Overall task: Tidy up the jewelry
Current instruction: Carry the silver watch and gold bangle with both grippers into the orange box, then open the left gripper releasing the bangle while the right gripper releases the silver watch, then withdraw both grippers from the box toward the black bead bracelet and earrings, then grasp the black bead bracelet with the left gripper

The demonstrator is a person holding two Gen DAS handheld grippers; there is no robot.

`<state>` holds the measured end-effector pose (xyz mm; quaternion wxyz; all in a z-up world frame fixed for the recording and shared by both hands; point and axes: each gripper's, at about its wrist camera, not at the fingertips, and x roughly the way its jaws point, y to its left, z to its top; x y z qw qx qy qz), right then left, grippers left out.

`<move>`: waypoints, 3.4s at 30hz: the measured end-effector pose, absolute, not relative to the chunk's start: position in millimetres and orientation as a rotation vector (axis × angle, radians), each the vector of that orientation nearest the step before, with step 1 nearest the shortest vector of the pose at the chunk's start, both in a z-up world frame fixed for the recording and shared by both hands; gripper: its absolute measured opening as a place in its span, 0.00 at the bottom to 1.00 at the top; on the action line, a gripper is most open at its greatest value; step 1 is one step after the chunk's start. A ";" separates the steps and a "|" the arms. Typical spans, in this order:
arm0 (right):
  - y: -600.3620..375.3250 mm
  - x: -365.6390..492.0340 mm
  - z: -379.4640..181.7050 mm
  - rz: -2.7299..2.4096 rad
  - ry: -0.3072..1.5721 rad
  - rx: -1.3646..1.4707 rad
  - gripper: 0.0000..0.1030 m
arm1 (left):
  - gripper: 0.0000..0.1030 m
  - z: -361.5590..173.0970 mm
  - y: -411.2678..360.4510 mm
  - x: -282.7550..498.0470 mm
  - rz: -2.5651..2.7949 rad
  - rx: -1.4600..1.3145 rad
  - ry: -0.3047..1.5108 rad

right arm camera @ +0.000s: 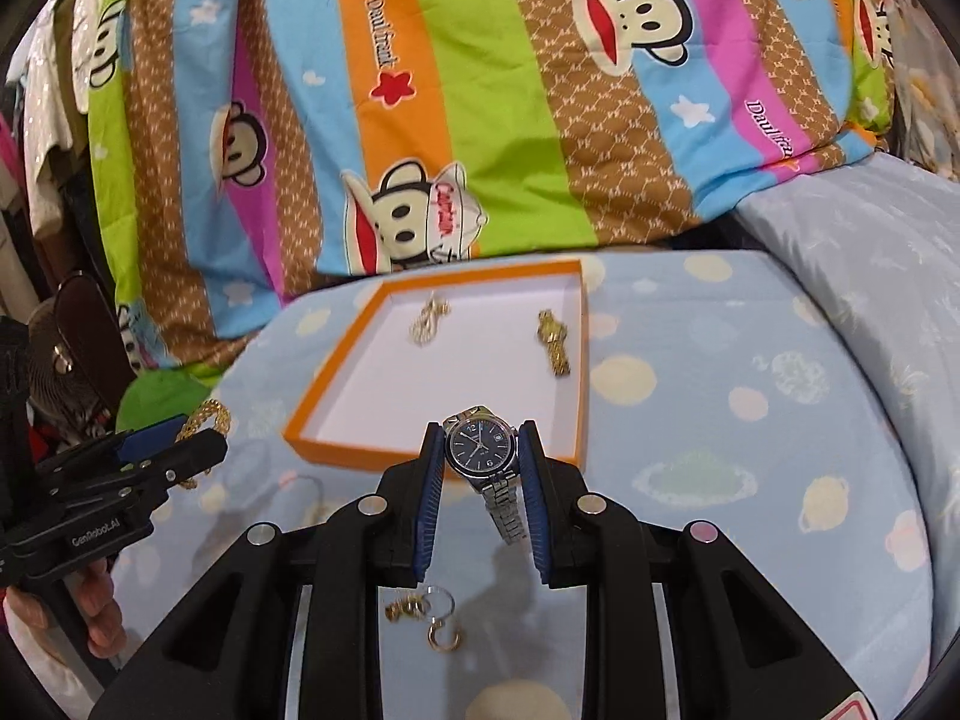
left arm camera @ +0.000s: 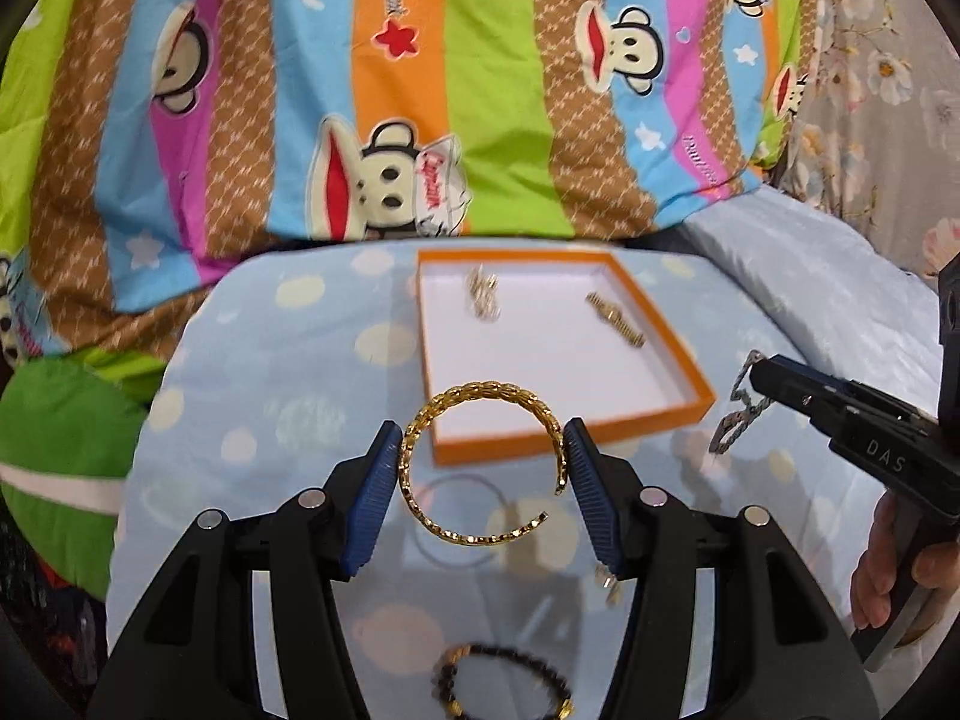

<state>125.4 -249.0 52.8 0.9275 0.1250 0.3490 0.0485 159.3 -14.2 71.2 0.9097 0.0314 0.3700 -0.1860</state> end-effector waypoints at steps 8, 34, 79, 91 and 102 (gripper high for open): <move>-259.4 195.9 49.6 0.091 0.785 0.318 0.23 | 0.52 61.2 -58.3 231.6 -0.409 0.059 0.804; -226.6 347.9 -9.2 0.013 1.073 0.155 0.24 | 0.57 -11.7 -77.5 296.1 -0.402 0.165 0.898; -201.5 71.3 -9.6 0.062 0.804 0.086 0.26 | 0.76 -9.4 8.1 98.3 -0.234 0.069 0.816; -208.7 75.7 -14.7 0.054 0.822 0.117 0.32 | 0.85 -18.6 13.3 67.1 -0.303 0.058 0.873; -209.3 76.4 -14.5 0.047 0.819 0.122 0.32 | 0.58 -22.8 9.1 76.5 -0.314 0.080 0.901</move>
